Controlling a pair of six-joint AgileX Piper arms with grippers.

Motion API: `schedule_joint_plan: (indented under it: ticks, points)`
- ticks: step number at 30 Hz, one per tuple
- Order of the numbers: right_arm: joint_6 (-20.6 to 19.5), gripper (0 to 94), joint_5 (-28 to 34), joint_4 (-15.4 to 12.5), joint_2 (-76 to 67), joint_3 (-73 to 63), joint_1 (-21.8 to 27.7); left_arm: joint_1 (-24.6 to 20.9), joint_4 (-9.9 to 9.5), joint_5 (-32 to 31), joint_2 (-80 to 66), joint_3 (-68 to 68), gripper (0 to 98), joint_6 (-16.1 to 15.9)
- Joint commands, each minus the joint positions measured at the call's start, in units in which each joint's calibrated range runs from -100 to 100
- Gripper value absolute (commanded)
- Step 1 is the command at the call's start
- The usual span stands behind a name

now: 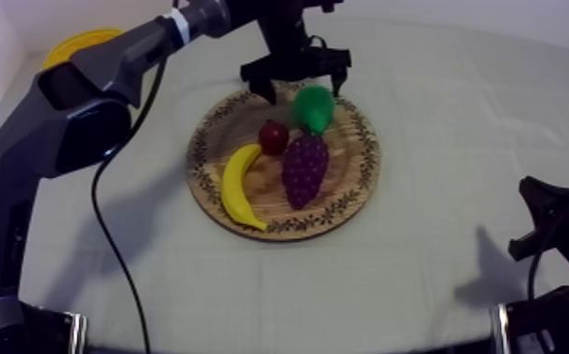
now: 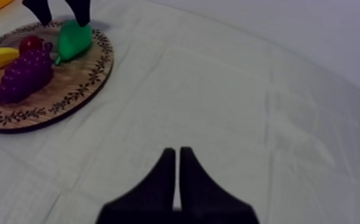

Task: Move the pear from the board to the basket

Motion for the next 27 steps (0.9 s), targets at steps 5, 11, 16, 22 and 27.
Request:
schedule_joint_plan:
  ticks: [5, 11, 16, 22, 27]
  points:
    - [0.0, 0.4, 0.0, 0.0, 0.0, 0.0, 0.0, 0.1, 0.20, 1.1, 5.7, -7.5, 95.9, -0.6]
    - [0.0, 0.4, 0.0, 0.0, 0.0, 0.0, 0.0, 0.1, 0.43, 1.2, 7.3, -9.8, 93.6, -1.4]
    - [0.0, 0.4, 0.0, 0.0, 0.0, 0.0, 0.0, 0.1, 0.53, 1.2, 8.1, -10.5, 81.0, -1.8]
    - [0.0, 0.4, 0.0, 0.0, 0.0, 0.0, 0.0, 0.2, 0.61, 1.2, 8.7, -10.9, 66.9, -2.2]
    - [0.0, 0.4, 0.0, 0.0, 0.0, 0.0, 0.0, 0.2, 0.80, 1.2, 9.3, -11.4, 60.5, -2.5]
